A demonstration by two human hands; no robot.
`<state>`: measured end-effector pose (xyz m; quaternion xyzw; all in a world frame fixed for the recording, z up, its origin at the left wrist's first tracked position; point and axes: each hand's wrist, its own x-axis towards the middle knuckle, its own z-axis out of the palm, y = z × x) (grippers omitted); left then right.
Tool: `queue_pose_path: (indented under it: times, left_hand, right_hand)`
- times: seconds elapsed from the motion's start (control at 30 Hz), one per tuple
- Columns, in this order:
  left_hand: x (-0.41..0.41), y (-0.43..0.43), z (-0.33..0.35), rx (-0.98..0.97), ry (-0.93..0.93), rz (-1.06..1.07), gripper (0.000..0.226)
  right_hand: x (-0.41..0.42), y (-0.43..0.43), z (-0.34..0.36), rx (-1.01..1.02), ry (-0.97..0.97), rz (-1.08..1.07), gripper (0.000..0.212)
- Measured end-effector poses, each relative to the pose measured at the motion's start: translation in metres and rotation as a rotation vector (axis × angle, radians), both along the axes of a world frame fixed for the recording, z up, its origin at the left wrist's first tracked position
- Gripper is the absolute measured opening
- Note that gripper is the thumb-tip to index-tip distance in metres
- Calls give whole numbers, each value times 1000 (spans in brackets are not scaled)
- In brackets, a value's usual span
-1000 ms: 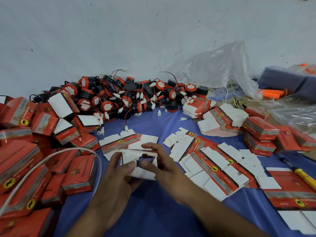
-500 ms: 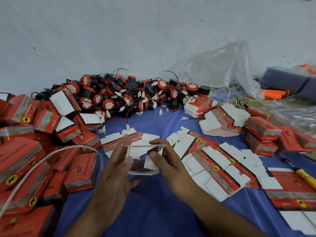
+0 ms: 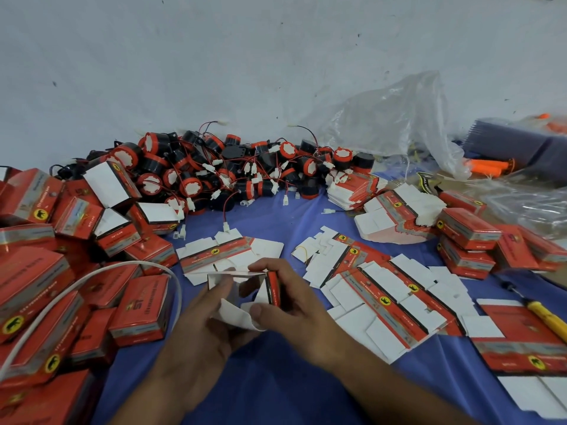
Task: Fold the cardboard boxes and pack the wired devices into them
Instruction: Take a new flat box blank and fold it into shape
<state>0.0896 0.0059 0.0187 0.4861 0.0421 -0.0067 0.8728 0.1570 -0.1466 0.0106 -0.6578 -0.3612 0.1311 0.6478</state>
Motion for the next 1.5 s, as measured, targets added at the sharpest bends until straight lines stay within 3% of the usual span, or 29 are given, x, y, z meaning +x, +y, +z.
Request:
queue_pose_path:
  times: [0.13, 0.27, 0.4, 0.5, 0.7, 0.87, 1.07, 1.23, 1.33, 1.5]
  left_hand:
    - [-1, 2, 5, -40, -43, -71, 38]
    - [3, -4, 5, -101, -112, 99, 68]
    - [3, -8, 2, -167, -131, 102, 49]
    - [1, -5, 3, -177, -139, 93, 44]
    - [2, 9, 6, -192, -236, 40, 48]
    - [4, 5, -1, -4, -180, 27, 43]
    - [5, 6, 0, 3, -65, 226, 24]
    - [6, 1, -1, 9, -50, 277, 14]
    - [6, -5, -3, -13, -86, 215, 28]
    - [3, -5, 4, -74, -179, 138, 43]
  right_hand:
    - [2, 2, 1, 83, 65, 1, 43]
    - [8, 2, -1, 149, 73, -65, 47]
    - [8, 1, -6, 66, -190, -318, 49]
    - [6, 2, -10, -88, -314, -362, 63]
    - [2, 1, -3, -62, -258, -330, 63]
    - [-1, -1, -1, -69, -237, -324, 54]
    - [-2, 3, -4, -135, -321, -244, 54]
    - [-4, 7, -3, 7, -129, -174, 69]
    - [0, 11, -6, 101, 17, -184, 51]
    - [7, 12, -10, 224, 181, -117, 44]
